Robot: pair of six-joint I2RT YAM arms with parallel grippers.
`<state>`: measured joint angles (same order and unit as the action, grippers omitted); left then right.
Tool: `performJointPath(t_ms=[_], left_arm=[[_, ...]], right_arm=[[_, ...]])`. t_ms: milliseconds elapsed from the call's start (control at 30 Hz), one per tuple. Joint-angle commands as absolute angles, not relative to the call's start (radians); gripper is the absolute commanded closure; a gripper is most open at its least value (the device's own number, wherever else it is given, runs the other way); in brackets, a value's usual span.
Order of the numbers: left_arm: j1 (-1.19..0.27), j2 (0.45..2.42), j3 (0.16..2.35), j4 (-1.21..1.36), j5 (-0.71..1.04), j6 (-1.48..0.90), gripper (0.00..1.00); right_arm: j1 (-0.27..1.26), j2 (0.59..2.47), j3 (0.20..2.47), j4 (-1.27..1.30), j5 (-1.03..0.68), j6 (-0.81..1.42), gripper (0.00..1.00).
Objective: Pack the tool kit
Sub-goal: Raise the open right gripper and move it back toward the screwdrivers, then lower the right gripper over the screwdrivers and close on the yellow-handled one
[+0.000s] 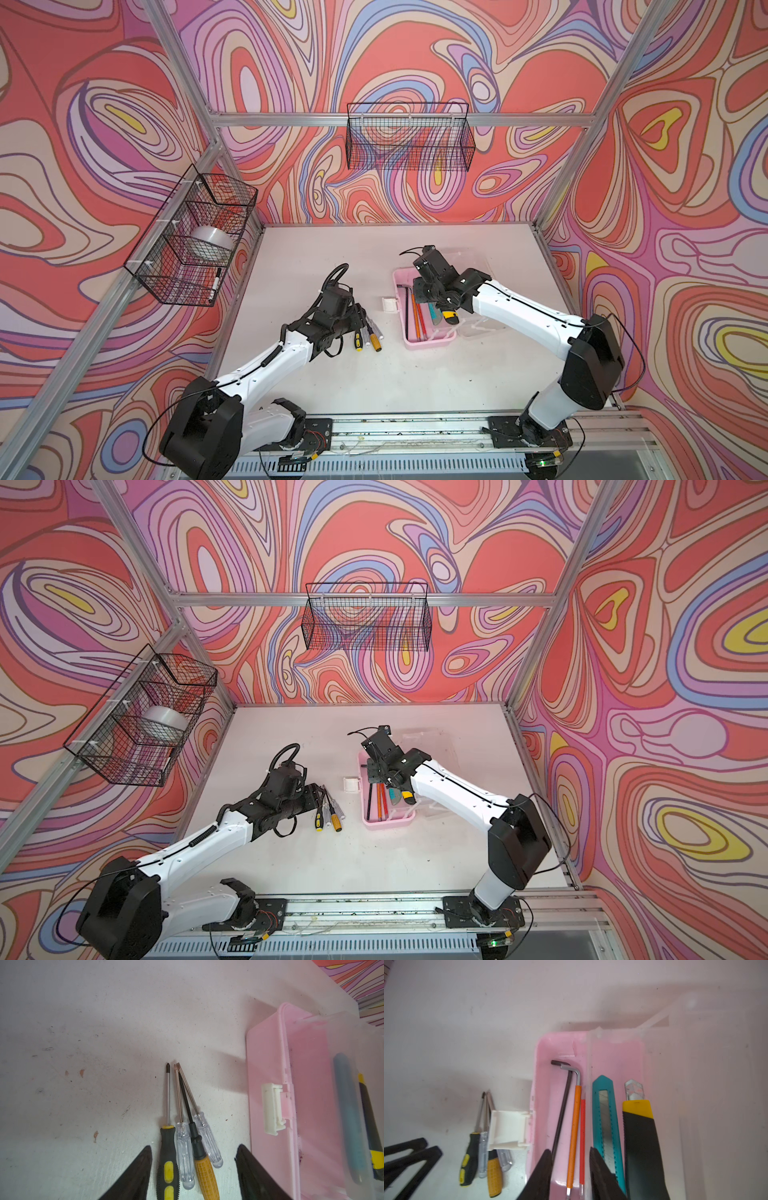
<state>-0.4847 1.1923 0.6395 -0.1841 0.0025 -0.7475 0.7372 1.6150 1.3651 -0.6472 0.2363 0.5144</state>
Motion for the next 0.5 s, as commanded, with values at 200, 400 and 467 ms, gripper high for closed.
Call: performJointPath(t_ms=[200,400,467], left_arm=[[-0.488,1.133,0.620,-0.215,0.047,-0.739,0.35],[-0.488,1.040,0.591,-0.349,0.019,-0.742,0.37],[-0.489,0.998,0.577,-0.392,0.001,-0.751,0.37]], right_arm=[[0.954,1.641,1.520,-0.740,0.292,0.522,0.69],[1.070,1.720,1.487,-0.708,0.259,0.583,0.68],[1.084,1.746,1.472,-0.696,0.233,0.596,0.66]])
